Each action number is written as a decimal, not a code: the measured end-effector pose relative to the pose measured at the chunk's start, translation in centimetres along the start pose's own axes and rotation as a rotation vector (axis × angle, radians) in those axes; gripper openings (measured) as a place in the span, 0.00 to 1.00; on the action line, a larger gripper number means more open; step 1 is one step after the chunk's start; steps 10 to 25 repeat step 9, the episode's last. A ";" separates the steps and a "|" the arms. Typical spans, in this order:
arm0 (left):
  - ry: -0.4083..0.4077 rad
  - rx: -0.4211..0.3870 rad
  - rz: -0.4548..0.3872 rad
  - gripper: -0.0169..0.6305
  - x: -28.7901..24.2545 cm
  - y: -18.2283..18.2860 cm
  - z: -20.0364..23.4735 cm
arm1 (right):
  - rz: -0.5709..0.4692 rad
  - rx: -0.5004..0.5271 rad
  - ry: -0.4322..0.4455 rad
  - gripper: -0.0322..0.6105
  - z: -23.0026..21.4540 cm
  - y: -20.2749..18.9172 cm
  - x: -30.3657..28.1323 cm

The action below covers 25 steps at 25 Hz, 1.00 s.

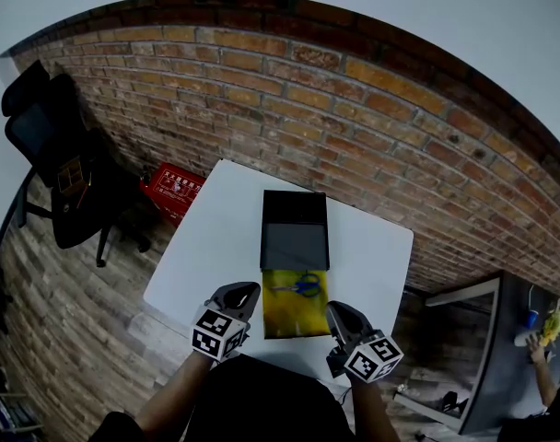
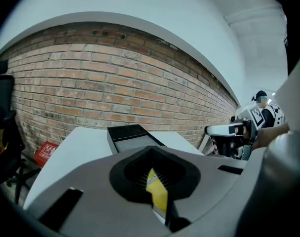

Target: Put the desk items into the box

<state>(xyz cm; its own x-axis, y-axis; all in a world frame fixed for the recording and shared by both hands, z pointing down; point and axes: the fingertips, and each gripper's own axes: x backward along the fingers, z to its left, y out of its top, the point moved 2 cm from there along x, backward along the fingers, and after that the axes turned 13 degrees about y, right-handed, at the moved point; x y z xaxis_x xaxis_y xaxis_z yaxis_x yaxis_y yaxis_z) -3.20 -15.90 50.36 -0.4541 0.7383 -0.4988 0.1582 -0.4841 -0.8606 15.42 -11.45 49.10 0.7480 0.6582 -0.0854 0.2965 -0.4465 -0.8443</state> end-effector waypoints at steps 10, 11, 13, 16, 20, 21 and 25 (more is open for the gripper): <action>-0.005 0.004 -0.011 0.05 -0.1 0.0 0.5 | 0.001 0.002 -0.014 0.08 -0.1 -0.1 -0.3; -0.005 0.004 -0.011 0.05 -0.1 0.0 0.5 | 0.001 0.002 -0.014 0.08 -0.1 -0.1 -0.3; -0.005 0.004 -0.011 0.05 -0.1 0.0 0.5 | 0.001 0.002 -0.014 0.08 -0.1 -0.1 -0.3; -0.005 0.004 -0.011 0.05 -0.1 0.0 0.5 | 0.001 0.002 -0.014 0.08 -0.1 -0.1 -0.3; -0.005 0.004 -0.011 0.05 -0.1 0.0 0.5 | 0.001 0.002 -0.014 0.08 -0.1 -0.1 -0.3; -0.005 0.004 -0.011 0.05 -0.1 0.0 0.5 | 0.001 0.002 -0.014 0.08 -0.1 -0.1 -0.3; -0.005 0.004 -0.011 0.05 -0.1 0.0 0.5 | 0.001 0.002 -0.014 0.08 -0.1 -0.1 -0.3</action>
